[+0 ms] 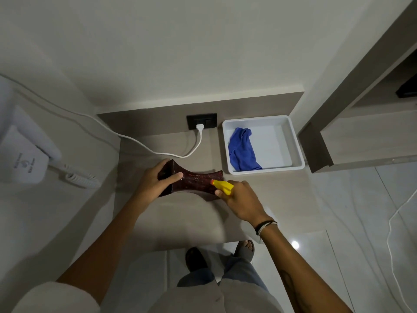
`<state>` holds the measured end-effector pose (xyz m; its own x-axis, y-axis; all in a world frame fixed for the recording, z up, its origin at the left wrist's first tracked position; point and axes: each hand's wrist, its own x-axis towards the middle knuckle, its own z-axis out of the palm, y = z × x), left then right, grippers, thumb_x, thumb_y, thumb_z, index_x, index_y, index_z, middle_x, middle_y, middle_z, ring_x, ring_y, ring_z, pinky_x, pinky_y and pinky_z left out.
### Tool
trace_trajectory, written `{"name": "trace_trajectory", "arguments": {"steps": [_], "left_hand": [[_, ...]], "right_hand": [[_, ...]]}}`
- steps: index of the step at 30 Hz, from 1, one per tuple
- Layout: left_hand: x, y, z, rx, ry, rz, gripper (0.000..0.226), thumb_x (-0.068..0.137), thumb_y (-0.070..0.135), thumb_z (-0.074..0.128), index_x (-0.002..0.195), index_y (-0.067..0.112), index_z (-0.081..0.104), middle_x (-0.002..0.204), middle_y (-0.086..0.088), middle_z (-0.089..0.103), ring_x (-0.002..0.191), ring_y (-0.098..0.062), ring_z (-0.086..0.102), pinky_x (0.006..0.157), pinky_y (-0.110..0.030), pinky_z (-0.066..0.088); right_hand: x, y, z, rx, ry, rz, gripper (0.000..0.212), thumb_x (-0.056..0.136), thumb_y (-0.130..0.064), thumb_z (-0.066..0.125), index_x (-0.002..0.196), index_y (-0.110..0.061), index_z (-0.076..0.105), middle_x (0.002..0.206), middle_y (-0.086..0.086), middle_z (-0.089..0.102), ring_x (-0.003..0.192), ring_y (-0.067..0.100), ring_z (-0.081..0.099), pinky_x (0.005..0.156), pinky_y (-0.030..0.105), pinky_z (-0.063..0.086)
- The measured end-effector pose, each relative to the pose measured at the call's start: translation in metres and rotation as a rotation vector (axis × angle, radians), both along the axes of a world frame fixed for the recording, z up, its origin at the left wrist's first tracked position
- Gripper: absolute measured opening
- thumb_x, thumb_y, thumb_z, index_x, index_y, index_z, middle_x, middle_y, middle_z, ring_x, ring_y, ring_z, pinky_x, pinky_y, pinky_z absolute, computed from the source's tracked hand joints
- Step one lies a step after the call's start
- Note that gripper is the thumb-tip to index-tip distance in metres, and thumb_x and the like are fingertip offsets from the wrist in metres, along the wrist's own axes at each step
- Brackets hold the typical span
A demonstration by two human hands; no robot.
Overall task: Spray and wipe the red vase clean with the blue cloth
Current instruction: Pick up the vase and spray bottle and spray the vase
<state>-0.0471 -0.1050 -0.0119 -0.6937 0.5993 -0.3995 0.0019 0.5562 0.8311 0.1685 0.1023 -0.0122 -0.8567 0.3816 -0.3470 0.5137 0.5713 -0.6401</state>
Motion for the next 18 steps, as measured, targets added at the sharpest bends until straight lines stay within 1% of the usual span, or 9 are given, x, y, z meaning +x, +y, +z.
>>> {"name": "trace_trajectory", "arguments": {"steps": [1,3,5,6,9,10,12,15,18], "left_hand": [[0.001,-0.003,0.000,0.015,-0.009,-0.043,0.077,0.064,0.068,0.094,0.134,0.050,0.066,0.135,0.006,0.073,0.123,-0.017,0.071,0.107,-0.040,0.059],[0.001,-0.011,-0.002,-0.017,0.010,-0.126,0.095,0.052,0.060,0.103,0.132,0.073,0.053,0.156,0.004,0.050,0.138,-0.016,0.057,0.117,-0.039,0.048],[0.003,-0.016,-0.002,-0.079,0.091,-0.231,0.114,0.042,0.058,0.104,0.130,0.087,0.037,0.156,0.012,0.035,0.141,-0.012,0.045,0.117,-0.035,0.040],[0.004,-0.016,-0.002,-0.084,0.146,-0.255,0.117,0.040,0.058,0.102,0.131,0.086,0.034,0.152,0.016,0.036,0.139,-0.010,0.045,0.116,-0.034,0.040],[0.005,-0.014,-0.002,-0.035,0.313,-0.207,0.095,0.044,0.059,0.098,0.124,0.078,0.050,0.129,0.043,0.055,0.122,0.010,0.058,0.101,-0.027,0.050],[0.006,-0.012,-0.001,-0.034,0.317,-0.159,0.080,0.047,0.061,0.097,0.117,0.074,0.059,0.121,0.041,0.065,0.113,0.012,0.064,0.094,-0.025,0.053],[0.008,-0.006,-0.001,-0.083,0.223,0.003,0.055,0.054,0.068,0.092,0.105,0.055,0.074,0.100,0.023,0.080,0.093,0.001,0.076,0.082,-0.033,0.061],[0.006,-0.001,-0.002,-0.163,0.062,0.214,0.069,0.055,0.082,0.083,0.095,0.025,0.082,0.085,0.002,0.084,0.085,-0.022,0.081,0.086,-0.049,0.065],[0.003,-0.004,-0.005,-0.156,-0.027,0.307,0.075,0.050,0.084,0.085,0.091,0.021,0.082,0.082,0.000,0.084,0.086,-0.026,0.082,0.089,-0.051,0.065]], "right_hand": [[0.004,0.004,-0.002,0.016,-0.009,-0.027,0.045,0.108,-0.050,0.058,0.145,-0.026,0.069,0.124,0.012,0.078,0.117,0.039,0.064,0.097,0.046,0.056],[0.011,0.011,-0.006,0.049,-0.055,-0.067,0.045,0.107,-0.050,0.059,0.135,-0.017,0.071,0.119,0.014,0.078,0.115,0.039,0.063,0.094,0.046,0.056],[0.017,0.016,-0.007,0.067,-0.063,-0.088,0.045,0.107,-0.049,0.059,0.134,-0.015,0.070,0.117,0.015,0.077,0.114,0.039,0.065,0.093,0.045,0.056],[0.019,0.019,-0.007,0.073,-0.047,-0.095,0.044,0.107,-0.048,0.060,0.134,-0.015,0.070,0.116,0.014,0.078,0.111,0.039,0.066,0.091,0.044,0.057],[0.022,0.018,0.001,-0.020,0.120,-0.107,0.034,0.105,-0.042,0.067,0.119,-0.012,0.075,0.102,0.005,0.079,0.090,0.030,0.068,0.077,0.039,0.053],[0.022,0.015,0.006,-0.066,0.179,-0.052,0.033,0.105,-0.040,0.068,0.125,-0.015,0.076,0.101,-0.002,0.077,0.086,0.022,0.066,0.076,0.035,0.050],[0.018,0.005,0.013,-0.116,0.246,0.078,0.037,0.106,-0.039,0.068,0.137,-0.020,0.075,0.104,-0.003,0.078,0.085,0.019,0.067,0.078,0.035,0.052],[0.007,-0.011,0.016,-0.152,0.240,0.109,0.034,0.106,-0.041,0.068,0.129,-0.017,0.075,0.103,0.007,0.078,0.092,0.031,0.068,0.084,0.043,0.057],[-0.003,-0.022,0.020,-0.076,0.220,0.156,0.042,0.109,-0.043,0.061,0.149,-0.032,0.064,0.130,0.003,0.076,0.112,0.027,0.065,0.097,0.038,0.056]]}}
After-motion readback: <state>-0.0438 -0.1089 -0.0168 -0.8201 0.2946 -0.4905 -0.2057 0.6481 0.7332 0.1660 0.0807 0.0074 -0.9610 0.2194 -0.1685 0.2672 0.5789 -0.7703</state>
